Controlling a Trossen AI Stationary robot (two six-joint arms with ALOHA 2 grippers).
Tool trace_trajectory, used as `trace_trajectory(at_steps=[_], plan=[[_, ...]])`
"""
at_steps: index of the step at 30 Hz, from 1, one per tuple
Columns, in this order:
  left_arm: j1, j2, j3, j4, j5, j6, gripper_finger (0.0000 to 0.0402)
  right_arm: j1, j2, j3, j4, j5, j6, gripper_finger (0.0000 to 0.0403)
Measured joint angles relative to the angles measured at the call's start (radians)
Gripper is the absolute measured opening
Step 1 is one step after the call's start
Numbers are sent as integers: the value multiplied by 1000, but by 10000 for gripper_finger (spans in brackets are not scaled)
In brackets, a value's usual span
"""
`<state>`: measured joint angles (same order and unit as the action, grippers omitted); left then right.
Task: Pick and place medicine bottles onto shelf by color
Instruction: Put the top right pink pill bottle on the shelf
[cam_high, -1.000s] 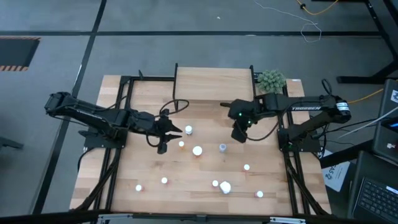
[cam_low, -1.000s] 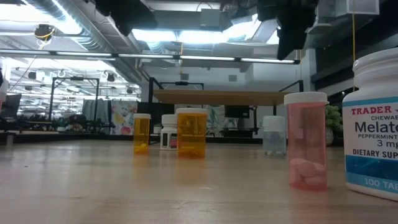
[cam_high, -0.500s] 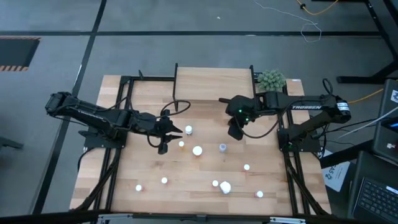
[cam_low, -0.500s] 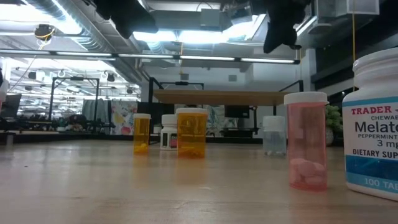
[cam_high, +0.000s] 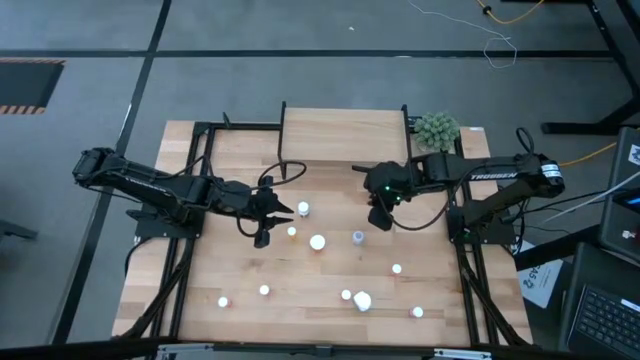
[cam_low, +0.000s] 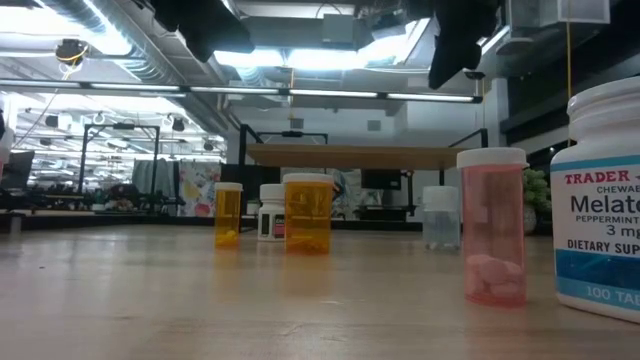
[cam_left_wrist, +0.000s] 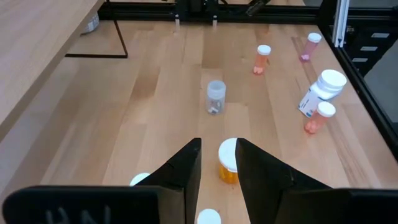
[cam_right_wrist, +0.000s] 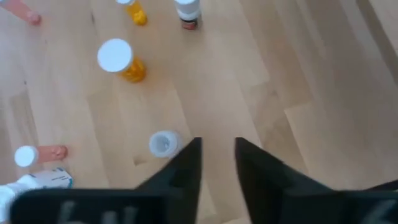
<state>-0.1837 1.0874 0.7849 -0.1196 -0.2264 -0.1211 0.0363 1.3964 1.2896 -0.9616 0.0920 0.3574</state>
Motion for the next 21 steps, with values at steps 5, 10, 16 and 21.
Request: trace_trajectory(at_steps=[5, 10, 16, 21], plan=[[0, 0, 0, 0, 0, 0, 96, 23, 0, 0, 8, -2, 7, 219], [0, 0, 0, 0, 0, 0, 96, 70, 4, 0, -102, -70, 40, 298], [0, 0, 0, 0, 0, 0, 96, 192, 20, -2, -186, -120, 234, 312], [0, 0, 0, 0, 0, 0, 95, 302, 20, -2, -202, -92, 464, 301]])
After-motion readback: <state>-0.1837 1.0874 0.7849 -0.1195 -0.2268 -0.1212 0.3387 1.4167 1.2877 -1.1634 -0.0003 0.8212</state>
